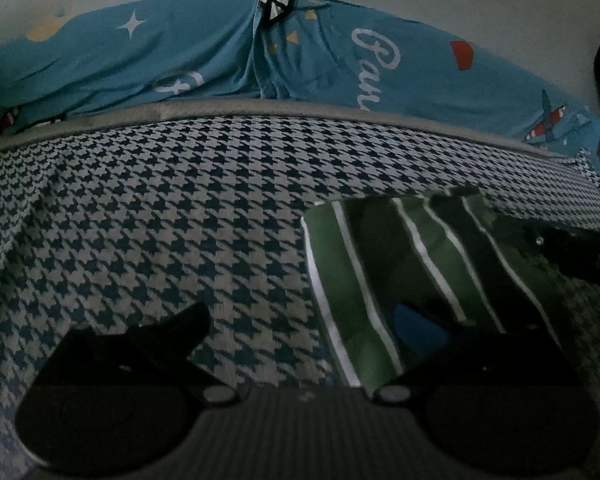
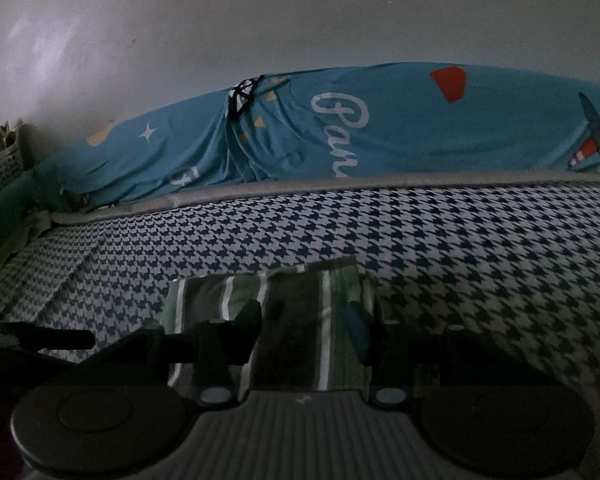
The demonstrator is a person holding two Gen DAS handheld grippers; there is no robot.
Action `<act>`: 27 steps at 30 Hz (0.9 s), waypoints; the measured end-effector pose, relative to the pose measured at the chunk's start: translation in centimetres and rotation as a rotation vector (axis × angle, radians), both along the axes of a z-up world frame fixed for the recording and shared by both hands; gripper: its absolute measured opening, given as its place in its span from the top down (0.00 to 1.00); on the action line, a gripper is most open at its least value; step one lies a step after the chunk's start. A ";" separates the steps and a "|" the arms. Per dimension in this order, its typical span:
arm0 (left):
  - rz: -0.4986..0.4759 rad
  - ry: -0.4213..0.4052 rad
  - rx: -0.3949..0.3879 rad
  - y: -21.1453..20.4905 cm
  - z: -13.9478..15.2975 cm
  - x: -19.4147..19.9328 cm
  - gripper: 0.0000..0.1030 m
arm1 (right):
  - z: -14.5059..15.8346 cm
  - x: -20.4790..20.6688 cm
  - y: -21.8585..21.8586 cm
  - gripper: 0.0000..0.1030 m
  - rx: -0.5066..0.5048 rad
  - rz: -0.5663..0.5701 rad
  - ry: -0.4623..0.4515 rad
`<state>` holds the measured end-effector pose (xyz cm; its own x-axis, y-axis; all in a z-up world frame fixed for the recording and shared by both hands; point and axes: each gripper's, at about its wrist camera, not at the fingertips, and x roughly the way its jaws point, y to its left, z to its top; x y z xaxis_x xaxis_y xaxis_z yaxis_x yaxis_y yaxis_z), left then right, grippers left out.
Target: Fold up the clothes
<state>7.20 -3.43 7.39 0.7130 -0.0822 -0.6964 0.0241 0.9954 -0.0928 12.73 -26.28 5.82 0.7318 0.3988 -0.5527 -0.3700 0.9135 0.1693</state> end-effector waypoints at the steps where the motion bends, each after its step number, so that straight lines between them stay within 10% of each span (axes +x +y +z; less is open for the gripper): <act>1: -0.001 0.000 0.002 0.0 -0.1 -0.2 0.00 | 0.0 -0.4 -0.1 0.54 0.000 -0.011 0.004; 27: 0.002 0.106 0.009 -1.5 -5.7 -2.2 0.00 | -2.3 -3.9 -0.1 0.52 -0.011 -0.126 0.136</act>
<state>4.99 -4.98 1.68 0.6357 -0.0740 -0.7684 0.0127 0.9963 -0.0855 8.80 -26.42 3.56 0.6940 0.3018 -0.6537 -0.2268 0.9533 0.1993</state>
